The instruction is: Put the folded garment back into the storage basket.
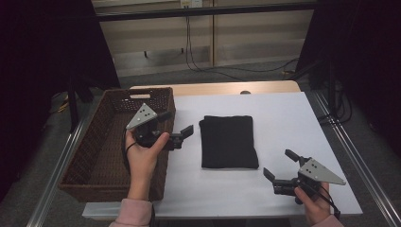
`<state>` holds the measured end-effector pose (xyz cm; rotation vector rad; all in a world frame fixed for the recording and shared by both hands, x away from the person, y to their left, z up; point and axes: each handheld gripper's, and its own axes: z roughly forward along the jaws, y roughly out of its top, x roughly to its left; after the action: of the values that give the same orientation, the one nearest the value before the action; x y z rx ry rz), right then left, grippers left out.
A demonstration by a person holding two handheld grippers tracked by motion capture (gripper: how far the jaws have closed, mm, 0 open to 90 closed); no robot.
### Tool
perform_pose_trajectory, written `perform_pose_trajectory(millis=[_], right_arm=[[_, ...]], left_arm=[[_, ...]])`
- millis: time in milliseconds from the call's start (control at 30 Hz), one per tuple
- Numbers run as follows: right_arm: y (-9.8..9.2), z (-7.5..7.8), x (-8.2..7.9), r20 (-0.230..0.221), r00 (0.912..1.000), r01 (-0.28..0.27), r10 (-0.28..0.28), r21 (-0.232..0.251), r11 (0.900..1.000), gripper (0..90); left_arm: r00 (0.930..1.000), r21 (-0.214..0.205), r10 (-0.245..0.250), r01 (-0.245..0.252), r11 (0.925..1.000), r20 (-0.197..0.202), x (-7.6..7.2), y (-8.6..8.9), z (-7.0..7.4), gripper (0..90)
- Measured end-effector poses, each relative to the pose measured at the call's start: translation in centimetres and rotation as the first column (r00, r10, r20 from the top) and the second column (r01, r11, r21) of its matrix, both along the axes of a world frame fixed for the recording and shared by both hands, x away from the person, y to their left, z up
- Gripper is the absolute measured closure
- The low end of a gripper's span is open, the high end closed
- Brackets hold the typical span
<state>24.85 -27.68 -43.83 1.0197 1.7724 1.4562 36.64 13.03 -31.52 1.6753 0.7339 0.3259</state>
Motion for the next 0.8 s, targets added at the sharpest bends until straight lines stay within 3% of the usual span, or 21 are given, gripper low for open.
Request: perform_pose_trajectory(millis=[167, 200, 233, 333, 367, 433, 467, 500, 533, 800], right_arm=[[0.0, 0.0, 0.0, 0.001, 1.0, -0.001, 0.001, -0.002, 1.0, 1.5], [0.0, 0.0, 0.0, 0.001, 1.0, -0.001, 0.001, -0.002, 1.0, 1.4], [0.0, 0.0, 0.0, -0.004, 1.0, 0.004, -0.004, 0.0, 1.0, 1.5], [0.0, 0.0, 0.0, 0.0, 1.0, -0.002, 0.002, -0.001, 1.0, 1.5], [0.0, 0.0, 0.0, 0.002, 1.0, -0.003, 0.003, -0.002, 1.0, 1.4], [0.0, 0.0, 0.0, -0.005, 1.0, 0.005, -0.005, -0.001, 1.0, 1.4], [-0.1, 0.1, -0.1, -0.005, 1.0, 0.006, -0.006, -0.002, 1.0, 1.5], [-0.1, 0.1, -0.1, -0.004, 1.0, 0.006, -0.006, -0.002, 1.0, 1.5], [-0.1, 0.1, 0.0, 0.001, 1.0, 0.003, -0.003, -0.004, 1.0, 1.5], [-0.1, 0.1, -0.1, 0.003, 1.0, 0.004, -0.004, -0.003, 1.0, 1.4]], left_arm=[[0.9999, 0.02, -0.012, 0.012, 0.9997, -0.011, 0.3, -1.1, 0.1, 2.7], [0.9998, -0.007, -0.008, 0.008, 0.9999, -0.015, 0.3, -1.5, 0.1, 2.7], [0.9998, 0.022, -0.017, 0.018, 0.9996, -0.01, 0.4, -1.5, 0.1, 2.7], [0.9997, 0.001, -0.018, 0.018, 0.9998, -0.018, 0.6, -2.2, 0.1, 2.7], [0.9996, 0.031, -0.027, 0.028, 0.9991, -0.01, 0.7, -2.2, 0.1, 2.7], [0.9995, 0.033, -0.028, 0.028, 0.9991, -0.015, 0.7, -2.3, 0.1, 2.9], [0.9993, -0.01, -0.027, 0.027, 0.9996, -0.026, 0.8, -2.9, -0.1, 2.9], [0.9991, 0.027, -0.038, 0.038, 0.9989, -0.018, 0.9, -2.9, -0.1, 2.9], [0.9992, 0.013, -0.033, 0.033, 0.9994, -0.024, 0.9, -3.2, -0.1, 2.9], [0.9984, 0.043, -0.049, 0.05, 0.9978, -0.029, 1.6, -4.5, -0.5, 3.1]])
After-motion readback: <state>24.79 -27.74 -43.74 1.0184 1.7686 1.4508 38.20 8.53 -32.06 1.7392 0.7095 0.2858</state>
